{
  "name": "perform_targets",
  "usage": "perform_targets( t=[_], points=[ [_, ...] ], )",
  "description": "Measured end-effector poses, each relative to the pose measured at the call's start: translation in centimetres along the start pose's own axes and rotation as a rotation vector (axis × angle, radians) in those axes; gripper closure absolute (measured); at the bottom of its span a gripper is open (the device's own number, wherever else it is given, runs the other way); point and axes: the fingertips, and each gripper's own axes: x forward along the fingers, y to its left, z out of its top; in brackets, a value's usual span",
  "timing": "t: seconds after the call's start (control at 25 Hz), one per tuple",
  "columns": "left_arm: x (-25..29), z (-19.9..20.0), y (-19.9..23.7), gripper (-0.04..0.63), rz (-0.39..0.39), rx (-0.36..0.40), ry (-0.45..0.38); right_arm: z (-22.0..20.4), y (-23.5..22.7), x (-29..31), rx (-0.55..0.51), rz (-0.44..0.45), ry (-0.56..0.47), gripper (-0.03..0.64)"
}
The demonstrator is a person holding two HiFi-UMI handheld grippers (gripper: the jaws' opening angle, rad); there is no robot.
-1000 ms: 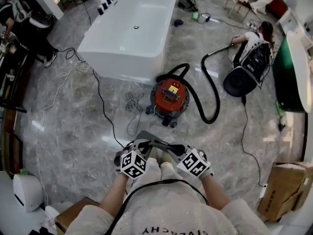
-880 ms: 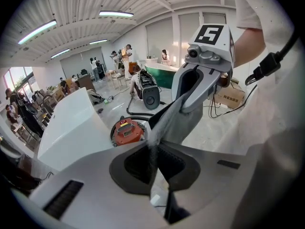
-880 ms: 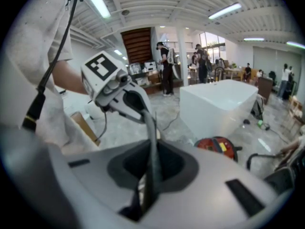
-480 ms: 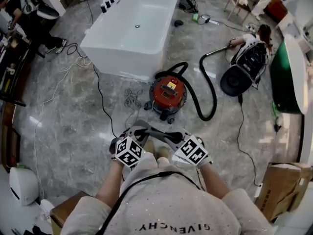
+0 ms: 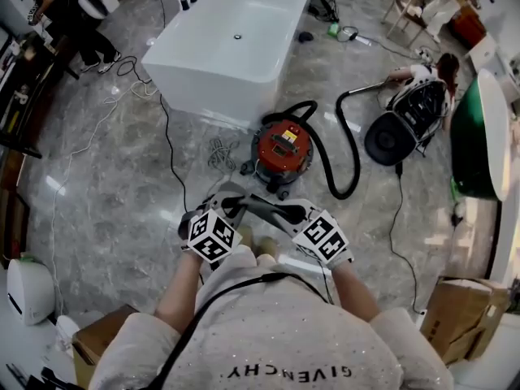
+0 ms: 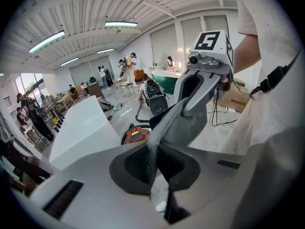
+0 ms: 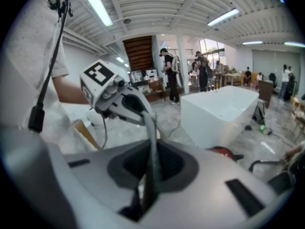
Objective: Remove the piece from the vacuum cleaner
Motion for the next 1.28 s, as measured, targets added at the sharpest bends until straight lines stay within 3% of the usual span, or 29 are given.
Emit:
perform_targets(
  t=[1.28],
  points=[
    [-0.7, -2.1, 0.7, 0.555, -0.021, -0.033, 0.012, 0.4, 1.1, 1.9, 0.010, 0.024, 0.027, 0.575]
  ],
)
